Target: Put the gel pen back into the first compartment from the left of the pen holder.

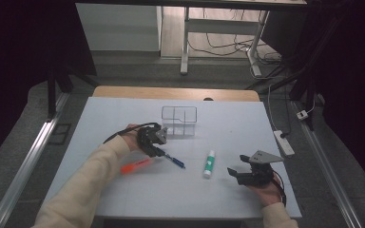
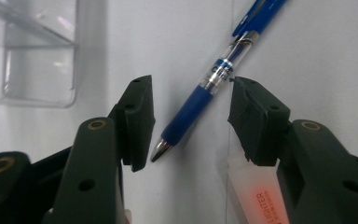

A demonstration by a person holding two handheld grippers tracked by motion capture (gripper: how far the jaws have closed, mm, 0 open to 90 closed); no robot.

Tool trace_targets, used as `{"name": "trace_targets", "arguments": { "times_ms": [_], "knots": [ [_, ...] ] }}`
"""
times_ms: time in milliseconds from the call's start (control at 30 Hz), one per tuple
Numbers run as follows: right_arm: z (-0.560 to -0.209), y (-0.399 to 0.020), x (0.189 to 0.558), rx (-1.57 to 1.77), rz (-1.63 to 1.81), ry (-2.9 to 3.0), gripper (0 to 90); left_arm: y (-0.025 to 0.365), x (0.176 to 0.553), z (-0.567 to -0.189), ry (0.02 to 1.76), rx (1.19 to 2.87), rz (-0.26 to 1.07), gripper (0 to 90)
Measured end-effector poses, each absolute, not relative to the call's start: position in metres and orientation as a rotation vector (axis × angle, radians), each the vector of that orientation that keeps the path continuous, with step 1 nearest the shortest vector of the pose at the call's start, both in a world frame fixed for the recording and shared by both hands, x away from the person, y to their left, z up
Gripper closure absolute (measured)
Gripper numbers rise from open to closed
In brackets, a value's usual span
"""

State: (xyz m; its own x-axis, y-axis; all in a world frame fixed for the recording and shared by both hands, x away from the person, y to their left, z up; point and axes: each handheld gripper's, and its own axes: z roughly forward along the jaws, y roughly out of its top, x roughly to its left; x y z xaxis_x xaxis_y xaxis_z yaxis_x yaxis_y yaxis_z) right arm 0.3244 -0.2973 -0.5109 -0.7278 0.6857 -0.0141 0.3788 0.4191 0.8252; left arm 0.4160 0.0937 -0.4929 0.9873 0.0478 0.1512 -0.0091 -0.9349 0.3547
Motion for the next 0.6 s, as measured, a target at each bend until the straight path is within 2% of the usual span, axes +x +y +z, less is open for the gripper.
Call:
{"name": "trace_targets", "arguments": {
  "times_ms": [333,600],
  "knots": [
    [-0.5114,-0.2978,0.3249,0.918,1.218,2.330,23.2,0.0877,0.4221,-0.5002,-0.071,2.839,0.205,56.1],
    [-0.5120,-0.2976,0.3254,0.918,1.216,2.332,23.2,0.0875,0.4258,-0.5032,-0.158,2.845,0.158,66.2]
  ]
}}
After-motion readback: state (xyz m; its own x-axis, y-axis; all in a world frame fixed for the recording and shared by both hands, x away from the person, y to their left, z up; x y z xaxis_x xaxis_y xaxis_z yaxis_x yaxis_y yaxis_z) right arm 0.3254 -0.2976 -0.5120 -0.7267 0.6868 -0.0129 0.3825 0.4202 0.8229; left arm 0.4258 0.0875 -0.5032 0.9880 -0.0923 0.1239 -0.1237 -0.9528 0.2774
